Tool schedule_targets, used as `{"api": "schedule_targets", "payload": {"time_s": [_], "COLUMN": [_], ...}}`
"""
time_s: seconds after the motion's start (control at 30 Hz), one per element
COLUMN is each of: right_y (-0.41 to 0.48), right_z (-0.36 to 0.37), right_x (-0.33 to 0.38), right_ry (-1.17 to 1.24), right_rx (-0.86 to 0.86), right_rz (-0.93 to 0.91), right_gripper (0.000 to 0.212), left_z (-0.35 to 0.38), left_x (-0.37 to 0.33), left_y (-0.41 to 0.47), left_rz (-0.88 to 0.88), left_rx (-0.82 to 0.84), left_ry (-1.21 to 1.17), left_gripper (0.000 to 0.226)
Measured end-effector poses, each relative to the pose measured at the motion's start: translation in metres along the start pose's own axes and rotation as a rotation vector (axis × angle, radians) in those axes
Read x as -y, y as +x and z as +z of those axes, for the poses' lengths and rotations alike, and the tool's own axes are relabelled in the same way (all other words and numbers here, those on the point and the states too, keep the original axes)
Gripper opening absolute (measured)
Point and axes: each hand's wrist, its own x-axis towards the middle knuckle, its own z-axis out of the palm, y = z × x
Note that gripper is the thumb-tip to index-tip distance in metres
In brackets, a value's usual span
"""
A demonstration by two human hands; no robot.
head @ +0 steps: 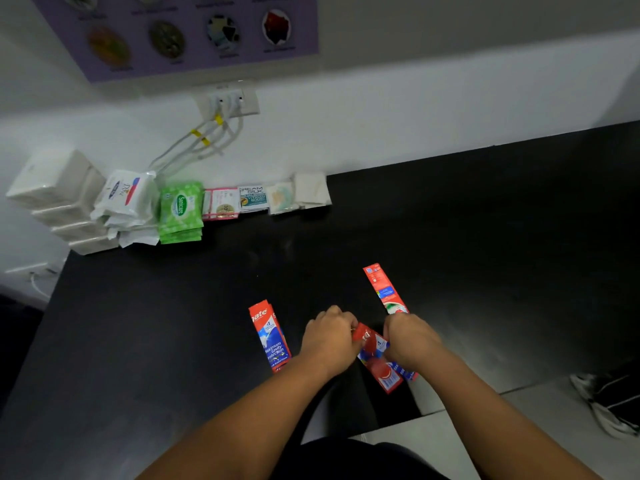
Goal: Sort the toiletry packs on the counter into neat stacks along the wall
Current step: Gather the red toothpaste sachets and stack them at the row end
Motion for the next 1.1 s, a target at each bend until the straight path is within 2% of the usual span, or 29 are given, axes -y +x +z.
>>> {"api": "schedule_targets", "payload": {"time_s": [0.1, 0.2, 0.4, 0.47, 0.6, 0.8, 0.93, 1.1], "right_y": [0.003, 0.007, 0.014, 0.015, 0.019, 0.027, 0.031, 0.034], "right_z": [-0.011, -0.014, -0.011, -0.012, -0.011, 0.007, 0.020, 0.026], "right_x": [0.010, 0.022, 0.057, 0.074, 0.105, 0.136, 0.149, 0.154], "right_ry": [0.067, 0.250, 0.646, 0.761, 1.051, 0.961, 0.839, 0.707], "right_rx": [0.003, -0.045, -0.084, -0.060, 0.077, 0.213, 0.173, 0.110], "right_rz": [-0.054, -0.154, -0.389, -0.417, -0.379, -0.276, -0.206, -0.208], "right_gripper": [0.029, 0.015, 0.012, 0.008, 0.011, 0.006, 0.006, 0.008], "left_z": [-0.004, -0.016, -0.050, -0.057, -0.064, -0.052, -0.040, -0.032], "left_x": [0.010, 0.025, 0.070, 0.080, 0.090, 0.114, 0.123, 0.122], "left_y": [-0.006, -0.014, -0.024, -0.028, -0.042, -0.053, -0.055, -0.053], "left_rz": [-0.050, -0.080, -0.185, -0.264, -0.374, -0.591, -0.683, -0.742], "left_rx": [-0.053, -0.143, -0.304, -0.350, -0.317, -0.322, -0.327, -0.335], "left_ry": [-0.173, -0.337, -0.712, -0.858, -1.029, -1.123, -1.098, -1.064], "left_gripper": [0.027, 0.014, 0.011, 0.011, 0.007, 0.007, 0.011, 0.013]}}
